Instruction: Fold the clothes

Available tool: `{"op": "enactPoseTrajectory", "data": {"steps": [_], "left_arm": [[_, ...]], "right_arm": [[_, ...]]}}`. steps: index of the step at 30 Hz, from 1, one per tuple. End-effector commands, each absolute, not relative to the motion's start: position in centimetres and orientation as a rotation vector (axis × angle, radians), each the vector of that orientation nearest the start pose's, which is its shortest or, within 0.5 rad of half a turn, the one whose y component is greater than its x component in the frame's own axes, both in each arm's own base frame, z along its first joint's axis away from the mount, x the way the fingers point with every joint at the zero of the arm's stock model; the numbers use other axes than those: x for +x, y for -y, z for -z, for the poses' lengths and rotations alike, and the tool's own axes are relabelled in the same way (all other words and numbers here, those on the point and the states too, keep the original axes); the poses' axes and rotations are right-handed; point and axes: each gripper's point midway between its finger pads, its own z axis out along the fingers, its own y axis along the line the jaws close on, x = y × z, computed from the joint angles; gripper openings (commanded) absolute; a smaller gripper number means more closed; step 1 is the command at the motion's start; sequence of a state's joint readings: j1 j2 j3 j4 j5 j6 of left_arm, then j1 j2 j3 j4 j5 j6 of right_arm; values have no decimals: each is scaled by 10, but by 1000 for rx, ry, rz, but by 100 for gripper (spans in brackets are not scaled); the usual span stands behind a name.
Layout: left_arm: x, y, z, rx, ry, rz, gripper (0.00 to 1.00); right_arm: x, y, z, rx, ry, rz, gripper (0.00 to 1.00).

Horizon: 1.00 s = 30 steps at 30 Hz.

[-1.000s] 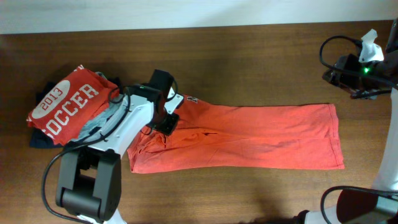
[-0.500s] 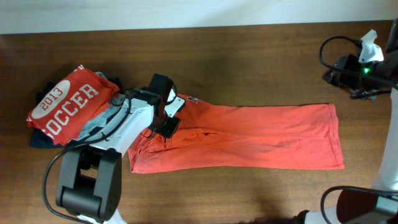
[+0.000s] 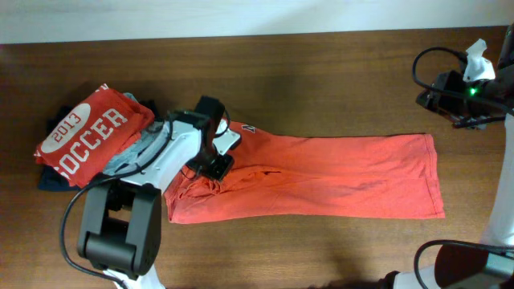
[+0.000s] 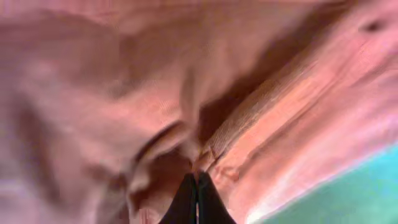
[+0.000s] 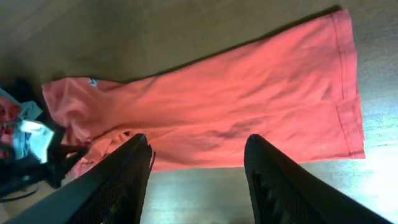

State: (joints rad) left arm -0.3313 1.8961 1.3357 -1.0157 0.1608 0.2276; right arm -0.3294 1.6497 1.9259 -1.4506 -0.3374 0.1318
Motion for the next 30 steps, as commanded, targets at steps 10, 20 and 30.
{"op": "enactPoseTrajectory", "data": {"steps": [10,20,30], "left_arm": [[303,197,-110,902,-2913,611,1],[266,231,-110,1038,-2946,626,6],[267,199,-102,993,-3045,361,38]], "right_arm": [[352,61,-280,527,-2644,-392,52],[352,61,-280,526,-2644,-392,51],[353,61,-281,525,-2640,-391,51]]}}
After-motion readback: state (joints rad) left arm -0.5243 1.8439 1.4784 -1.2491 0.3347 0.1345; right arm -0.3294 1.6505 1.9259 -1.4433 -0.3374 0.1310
